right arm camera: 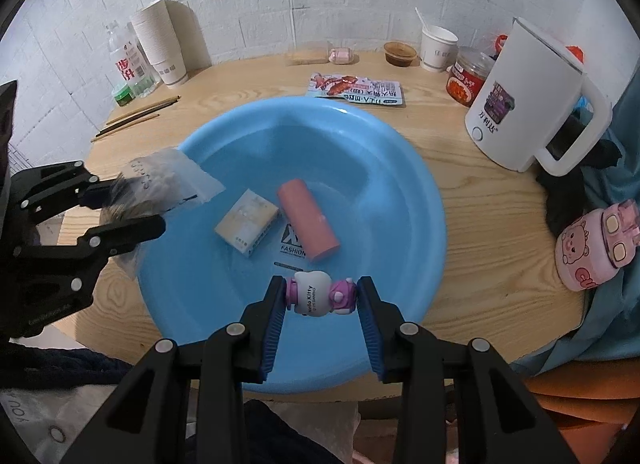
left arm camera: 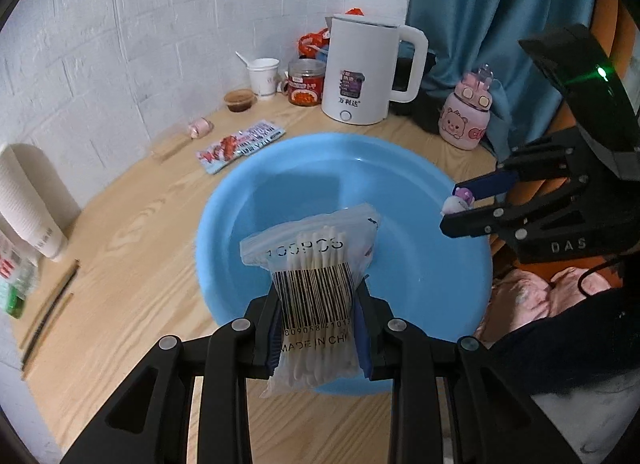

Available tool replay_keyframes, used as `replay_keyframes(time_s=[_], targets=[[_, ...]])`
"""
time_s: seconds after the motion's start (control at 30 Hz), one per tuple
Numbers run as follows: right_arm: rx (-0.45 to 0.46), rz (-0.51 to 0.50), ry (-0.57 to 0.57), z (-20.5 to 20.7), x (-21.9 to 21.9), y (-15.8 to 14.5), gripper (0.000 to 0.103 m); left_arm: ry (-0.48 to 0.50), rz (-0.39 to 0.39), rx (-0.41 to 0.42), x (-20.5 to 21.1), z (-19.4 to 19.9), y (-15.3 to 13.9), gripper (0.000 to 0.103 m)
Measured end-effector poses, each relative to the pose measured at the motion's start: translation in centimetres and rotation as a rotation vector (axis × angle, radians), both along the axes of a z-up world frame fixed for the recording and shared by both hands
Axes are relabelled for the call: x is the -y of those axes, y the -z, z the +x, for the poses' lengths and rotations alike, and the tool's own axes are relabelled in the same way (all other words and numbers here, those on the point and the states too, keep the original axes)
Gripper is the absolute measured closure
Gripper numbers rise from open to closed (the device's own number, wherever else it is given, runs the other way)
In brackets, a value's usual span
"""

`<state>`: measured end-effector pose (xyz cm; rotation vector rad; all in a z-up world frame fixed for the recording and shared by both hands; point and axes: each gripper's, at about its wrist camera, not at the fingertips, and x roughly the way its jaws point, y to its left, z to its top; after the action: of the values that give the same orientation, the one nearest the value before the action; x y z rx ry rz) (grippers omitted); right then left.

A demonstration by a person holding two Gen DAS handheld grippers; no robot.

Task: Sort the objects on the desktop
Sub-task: 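Carry the cotton swab bag and Hello Kitty figure over the blue basin, then open the left tool to drop the cotton swab bag into the basin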

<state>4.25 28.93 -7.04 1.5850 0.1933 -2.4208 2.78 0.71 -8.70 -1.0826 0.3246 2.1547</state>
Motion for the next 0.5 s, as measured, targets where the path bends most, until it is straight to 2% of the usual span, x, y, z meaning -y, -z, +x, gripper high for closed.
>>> replay_keyframes(time_s=[0.1, 0.4, 0.47, 0.5], targets=[[0.003, 0.002, 0.004, 0.1, 0.0, 0.2, 0.066, 0.013, 0.006, 0.015, -0.6, -0.1, 0.8, 0.075], [0.006, 0.005, 0.003, 0.3, 0.0, 0.0, 0.066, 0.069, -0.042, 0.036, -2.8, -0.1, 2.7, 0.075], [0.006, 0.005, 0.003, 0.3, 0.1, 0.0, 0.066, 0.071, -0.061, 0.032, -3.1, -0.2, 3.1, 0.072], [0.007, 0.006, 0.003, 0.3, 0.1, 0.0, 0.066, 0.074, -0.069, 0.03, -3.3, -0.2, 3.2, 0.067]])
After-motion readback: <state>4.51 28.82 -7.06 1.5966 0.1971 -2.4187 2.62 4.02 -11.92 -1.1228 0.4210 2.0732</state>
